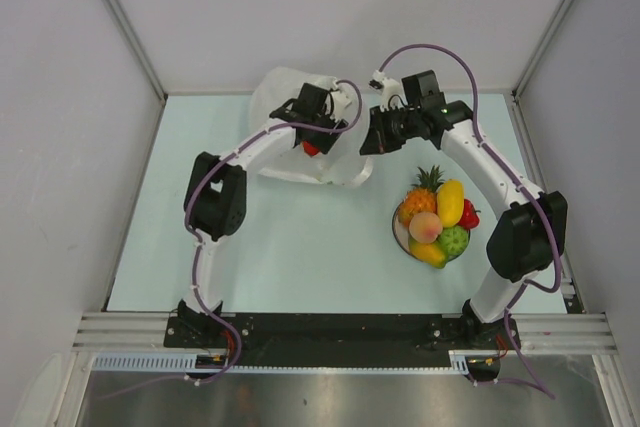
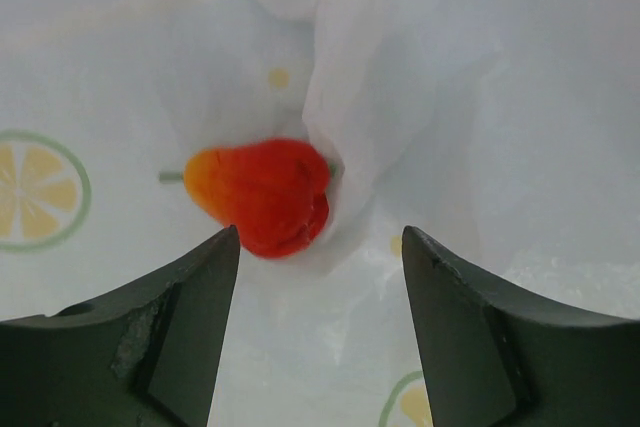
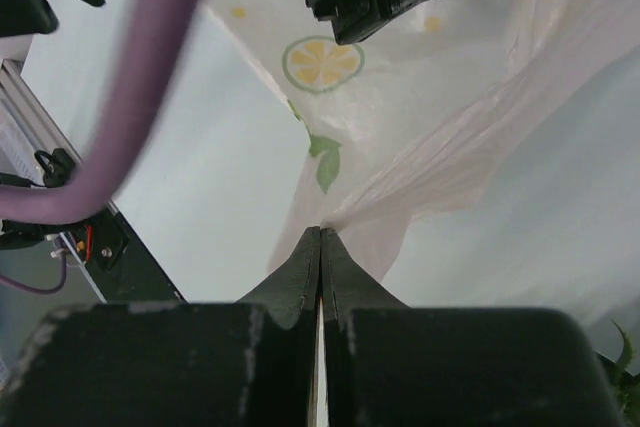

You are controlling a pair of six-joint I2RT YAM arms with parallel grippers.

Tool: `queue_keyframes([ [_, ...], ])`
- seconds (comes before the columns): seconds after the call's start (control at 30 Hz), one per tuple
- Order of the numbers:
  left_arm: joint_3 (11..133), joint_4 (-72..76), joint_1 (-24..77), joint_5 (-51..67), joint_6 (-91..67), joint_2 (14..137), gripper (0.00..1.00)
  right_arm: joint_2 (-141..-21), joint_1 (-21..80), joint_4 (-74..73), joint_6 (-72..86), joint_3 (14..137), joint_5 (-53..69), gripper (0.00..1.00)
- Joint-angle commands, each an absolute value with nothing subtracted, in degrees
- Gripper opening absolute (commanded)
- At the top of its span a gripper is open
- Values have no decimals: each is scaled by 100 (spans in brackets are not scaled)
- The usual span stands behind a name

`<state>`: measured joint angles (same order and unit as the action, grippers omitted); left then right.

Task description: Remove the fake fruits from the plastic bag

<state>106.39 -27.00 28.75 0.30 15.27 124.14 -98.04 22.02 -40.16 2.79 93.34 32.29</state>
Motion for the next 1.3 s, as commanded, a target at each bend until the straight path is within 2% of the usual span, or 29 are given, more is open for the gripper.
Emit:
queue_keyframes([
  [0.0,10082,-2146,2848,-553,1573,11971,73,-9589,2250,-3903,150,9264,3208,0],
  [0.07,9880,-1864,2839,-755,1591,11953,75,-9519,2259,-3894,141,9132,3208,0],
  [0.23,10397,-2066,2839,-852,1503,12436,82,-9501,2302,-3894,176,9053,3234,0],
  [0.47,10854,-2170,2804,-809,1371,12753,85,-9510,2364,-3911,158,9062,3173,0],
  [1.27,11188,-2549,2479,-150,1318,13245,62,-9791,2399,-3902,176,9325,3085,0],
])
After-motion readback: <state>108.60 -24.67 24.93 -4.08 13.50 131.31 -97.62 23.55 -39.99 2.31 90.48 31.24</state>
